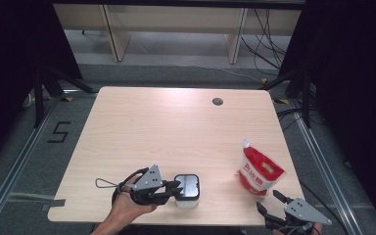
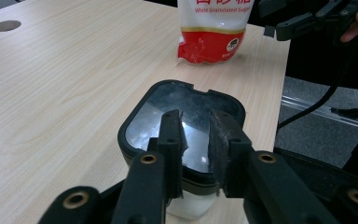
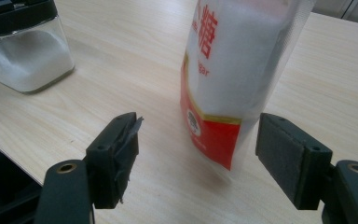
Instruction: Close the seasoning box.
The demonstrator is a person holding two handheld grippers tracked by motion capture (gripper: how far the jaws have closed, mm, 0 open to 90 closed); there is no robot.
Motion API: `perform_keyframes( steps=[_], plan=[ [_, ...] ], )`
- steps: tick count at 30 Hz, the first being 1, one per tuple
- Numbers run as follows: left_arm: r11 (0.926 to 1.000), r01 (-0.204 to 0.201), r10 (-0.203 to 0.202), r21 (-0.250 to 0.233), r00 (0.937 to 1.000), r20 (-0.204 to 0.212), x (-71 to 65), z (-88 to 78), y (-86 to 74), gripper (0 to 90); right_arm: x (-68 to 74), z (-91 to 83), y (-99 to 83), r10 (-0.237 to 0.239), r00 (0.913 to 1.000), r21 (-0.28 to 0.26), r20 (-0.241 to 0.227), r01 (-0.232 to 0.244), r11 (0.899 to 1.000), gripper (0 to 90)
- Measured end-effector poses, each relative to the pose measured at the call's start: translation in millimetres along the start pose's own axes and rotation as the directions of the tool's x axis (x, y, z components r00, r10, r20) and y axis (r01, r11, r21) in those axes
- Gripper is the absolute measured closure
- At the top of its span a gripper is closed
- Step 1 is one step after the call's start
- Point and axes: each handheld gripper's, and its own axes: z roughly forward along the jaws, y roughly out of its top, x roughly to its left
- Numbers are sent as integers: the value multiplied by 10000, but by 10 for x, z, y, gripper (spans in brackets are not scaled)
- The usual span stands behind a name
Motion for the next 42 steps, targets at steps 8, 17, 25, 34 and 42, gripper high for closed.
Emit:
perform_keyframes(
  steps=[8,17,25,34,42],
  plan=[
    [9994,308,-311,-136,9994,-178,17,-116,-24,608,13,1,-2,161,9998,89,-132,-160,9998,309],
    [9983,576,-573,32,9966,-591,65,-239,-131,463,17,-2,0,103,9999,111,-83,-102,9999,309],
    [9986,497,-487,169,9971,-579,69,-340,-247,397,16,3,0,37,9999,161,-123,-35,9999,306],
    [9933,1057,-1020,473,9919,-754,16,-386,-387,274,26,12,-3,63,10000,31,6,-63,10000,305],
    [9907,1204,-1148,634,9898,-845,-15,-427,-493,248,21,12,-2,96,9998,195,-183,-92,9998,304]
  ],
)
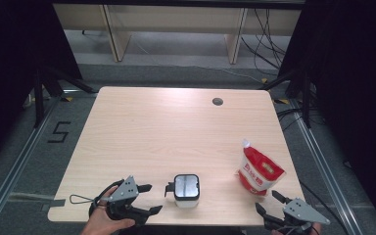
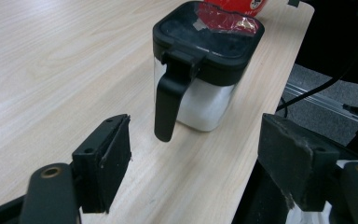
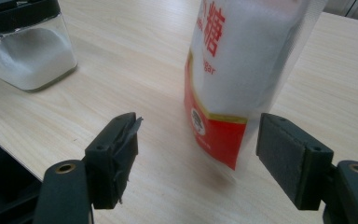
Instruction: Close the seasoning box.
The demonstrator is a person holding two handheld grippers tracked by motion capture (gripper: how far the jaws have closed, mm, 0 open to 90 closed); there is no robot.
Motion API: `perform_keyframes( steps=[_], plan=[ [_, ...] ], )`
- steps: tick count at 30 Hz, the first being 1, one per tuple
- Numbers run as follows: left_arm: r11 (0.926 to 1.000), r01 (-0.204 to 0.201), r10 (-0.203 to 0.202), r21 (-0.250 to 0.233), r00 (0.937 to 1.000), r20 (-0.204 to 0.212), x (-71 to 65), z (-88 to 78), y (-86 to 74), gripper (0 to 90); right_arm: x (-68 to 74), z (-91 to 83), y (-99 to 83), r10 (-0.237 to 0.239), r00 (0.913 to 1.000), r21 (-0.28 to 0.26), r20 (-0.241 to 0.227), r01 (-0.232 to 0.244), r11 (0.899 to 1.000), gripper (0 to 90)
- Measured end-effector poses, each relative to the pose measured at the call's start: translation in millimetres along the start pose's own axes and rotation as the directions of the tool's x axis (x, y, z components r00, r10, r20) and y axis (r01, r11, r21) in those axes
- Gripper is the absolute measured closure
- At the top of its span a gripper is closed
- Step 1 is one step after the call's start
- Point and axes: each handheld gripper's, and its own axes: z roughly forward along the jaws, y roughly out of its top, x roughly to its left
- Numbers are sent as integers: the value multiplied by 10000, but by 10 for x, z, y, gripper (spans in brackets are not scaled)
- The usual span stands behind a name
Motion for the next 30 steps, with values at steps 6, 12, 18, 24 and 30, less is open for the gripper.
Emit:
perform_keyframes(
  steps=[6,12,18,24,30],
  plan=[
    [9999,-109,111,112,9997,-202,-16,-20,-105,246,8,5,2,-23,10000,26,-78,23,10000,304],
    [9989,-232,245,404,9992,-315,-20,-66,-183,242,10,6,-4,118,9999,51,-84,-118,9999,298],
    [9985,-385,400,381,9985,-379,-12,-77,-250,238,10,13,-3,11,9999,82,-146,-10,10000,285],
    [9985,-104,139,532,9977,-661,-9,-58,-287,235,7,15,-11,277,9996,161,-81,-276,9995,235],
    [9989,-5,41,464,9970,-773,33,-70,-298,234,8,26,-14,198,9998,241,-87,-196,9995,216]
  ],
)
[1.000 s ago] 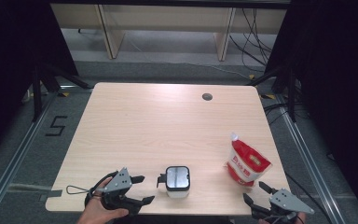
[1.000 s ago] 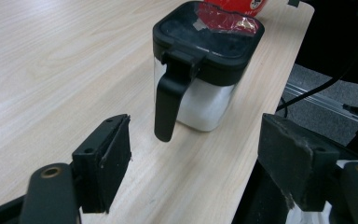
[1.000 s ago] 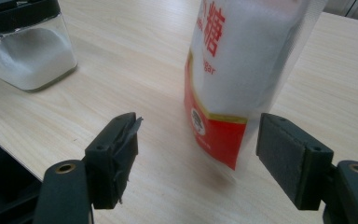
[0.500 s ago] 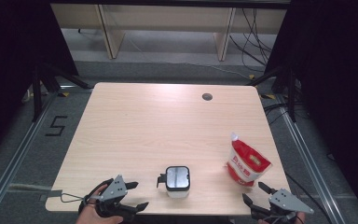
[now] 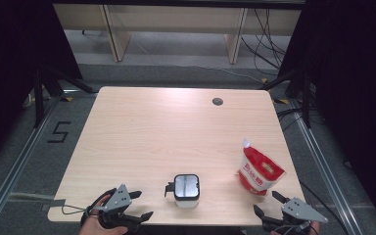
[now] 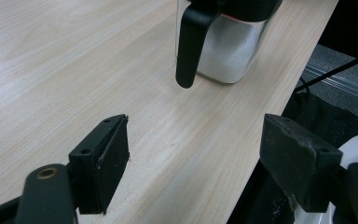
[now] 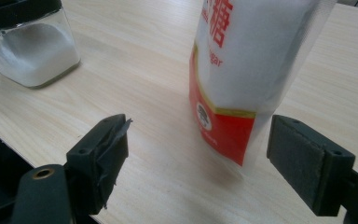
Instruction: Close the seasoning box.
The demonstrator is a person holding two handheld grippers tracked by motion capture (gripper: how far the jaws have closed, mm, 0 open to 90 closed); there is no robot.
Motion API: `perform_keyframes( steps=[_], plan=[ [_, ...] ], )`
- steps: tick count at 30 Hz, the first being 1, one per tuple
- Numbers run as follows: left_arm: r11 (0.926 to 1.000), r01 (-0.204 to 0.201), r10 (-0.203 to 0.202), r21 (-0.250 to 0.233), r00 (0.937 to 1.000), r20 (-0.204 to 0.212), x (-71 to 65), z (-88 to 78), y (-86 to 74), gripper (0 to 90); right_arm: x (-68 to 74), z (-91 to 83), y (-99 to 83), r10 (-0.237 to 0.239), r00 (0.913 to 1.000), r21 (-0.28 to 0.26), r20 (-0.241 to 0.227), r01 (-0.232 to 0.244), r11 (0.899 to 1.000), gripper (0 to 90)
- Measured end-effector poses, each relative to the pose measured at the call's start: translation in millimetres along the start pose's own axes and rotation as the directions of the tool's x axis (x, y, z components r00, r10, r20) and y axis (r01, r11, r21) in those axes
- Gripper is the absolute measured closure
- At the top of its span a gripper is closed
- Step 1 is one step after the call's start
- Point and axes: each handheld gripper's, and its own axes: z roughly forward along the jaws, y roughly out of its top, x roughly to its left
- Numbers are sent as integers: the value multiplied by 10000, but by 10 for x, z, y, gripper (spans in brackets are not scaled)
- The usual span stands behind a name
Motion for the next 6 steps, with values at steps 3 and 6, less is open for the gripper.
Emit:
perform_keyframes(
  steps=[3,6],
  plan=[
    [10000,-8,8,-69,10000,17,3,3,2,234,-5,5,-2,-38,10000,-10,17,38,10000,212],
    [10000,26,-26,18,10000,-49,12,1,1,234,-3,6,-4,-36,10000,53,32,36,10000,211]
  ],
)
